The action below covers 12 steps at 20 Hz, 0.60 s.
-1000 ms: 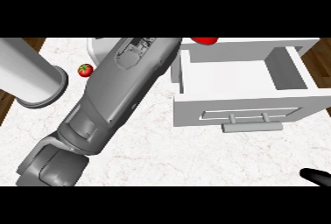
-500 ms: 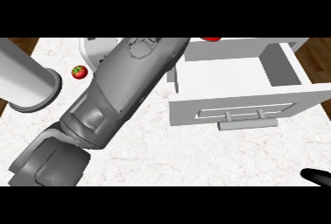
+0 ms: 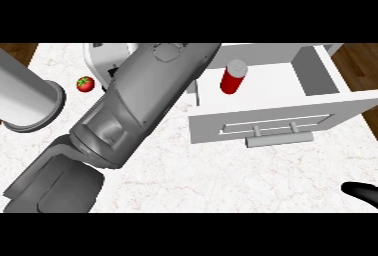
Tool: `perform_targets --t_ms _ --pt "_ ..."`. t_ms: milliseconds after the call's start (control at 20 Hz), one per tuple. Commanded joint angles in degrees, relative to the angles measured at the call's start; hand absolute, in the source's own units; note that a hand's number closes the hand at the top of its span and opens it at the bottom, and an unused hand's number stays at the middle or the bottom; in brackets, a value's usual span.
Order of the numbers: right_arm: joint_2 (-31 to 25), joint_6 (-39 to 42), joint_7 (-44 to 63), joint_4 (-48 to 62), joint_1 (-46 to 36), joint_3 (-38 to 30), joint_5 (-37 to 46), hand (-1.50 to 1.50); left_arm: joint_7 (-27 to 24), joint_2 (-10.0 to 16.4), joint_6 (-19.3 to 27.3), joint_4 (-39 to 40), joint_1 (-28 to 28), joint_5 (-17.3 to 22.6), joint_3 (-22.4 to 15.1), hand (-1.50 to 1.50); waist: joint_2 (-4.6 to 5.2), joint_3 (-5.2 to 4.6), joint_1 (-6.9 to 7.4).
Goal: Pick up the can, place it into the drawer and close the drawer
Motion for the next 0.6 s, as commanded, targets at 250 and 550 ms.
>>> perform_targets --t_ms 250,550 --pt "-2.7 1.7 -3.4 1.2 -2.8 4.3 6.9 -1.50 -4.2 0.0 3.1 0.9 0.7 4.4 -1.3 -1.50 0.30 -0.01 -0.18" --pt "-7.8 4.8 -11.3 6.8 -4.1 6.5 15.3 -1.50 -2.4 0.0 3.6 1.0 -0.8 7.7 -1.2 -1.50 0.53 0.07 -0.20"
